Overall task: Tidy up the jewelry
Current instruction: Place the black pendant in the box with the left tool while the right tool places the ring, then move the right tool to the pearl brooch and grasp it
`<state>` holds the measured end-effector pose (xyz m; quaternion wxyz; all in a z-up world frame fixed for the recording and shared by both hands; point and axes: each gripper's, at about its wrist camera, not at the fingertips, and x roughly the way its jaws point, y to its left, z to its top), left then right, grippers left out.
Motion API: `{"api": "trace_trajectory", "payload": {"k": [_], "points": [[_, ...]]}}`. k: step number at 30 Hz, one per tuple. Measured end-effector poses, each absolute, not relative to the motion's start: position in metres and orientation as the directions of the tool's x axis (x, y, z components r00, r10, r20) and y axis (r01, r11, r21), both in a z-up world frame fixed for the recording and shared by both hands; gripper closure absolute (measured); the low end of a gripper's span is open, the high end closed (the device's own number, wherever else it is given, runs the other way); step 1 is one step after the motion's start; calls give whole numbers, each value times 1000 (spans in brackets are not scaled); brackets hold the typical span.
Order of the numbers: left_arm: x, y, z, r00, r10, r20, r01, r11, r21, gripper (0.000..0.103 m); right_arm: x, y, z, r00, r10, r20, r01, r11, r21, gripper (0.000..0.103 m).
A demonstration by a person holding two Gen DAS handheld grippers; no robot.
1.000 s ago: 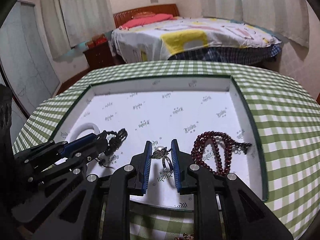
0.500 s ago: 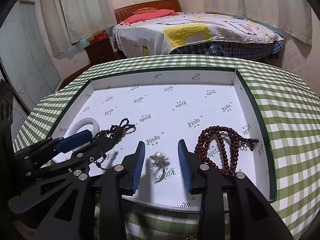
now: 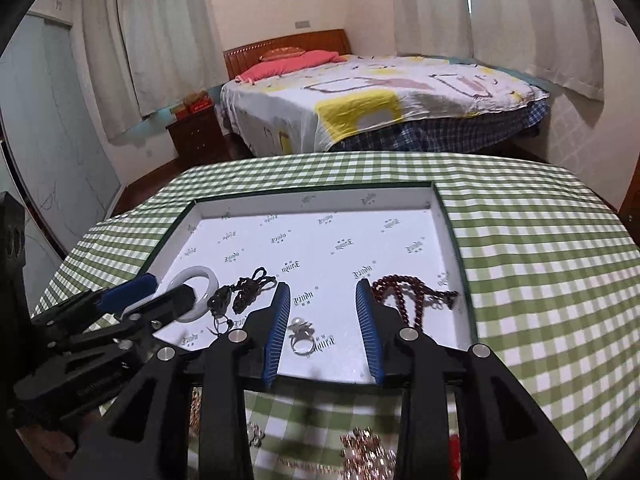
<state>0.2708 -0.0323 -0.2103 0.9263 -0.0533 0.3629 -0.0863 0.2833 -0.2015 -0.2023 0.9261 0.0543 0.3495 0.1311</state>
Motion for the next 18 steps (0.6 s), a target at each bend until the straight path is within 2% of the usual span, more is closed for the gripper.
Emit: {"api": "trace_trajectory", "payload": {"k": [10, 18], "points": [[225, -19, -188, 754, -193, -628, 102, 979, -179, 44, 236, -212, -185, 763, 252, -595, -177, 967, 183, 68], [195, -8, -194, 744, -177, -644, 71, 980, -188, 44, 203, -219, -192, 759, 241, -605, -161, 970, 184, 68]]}}
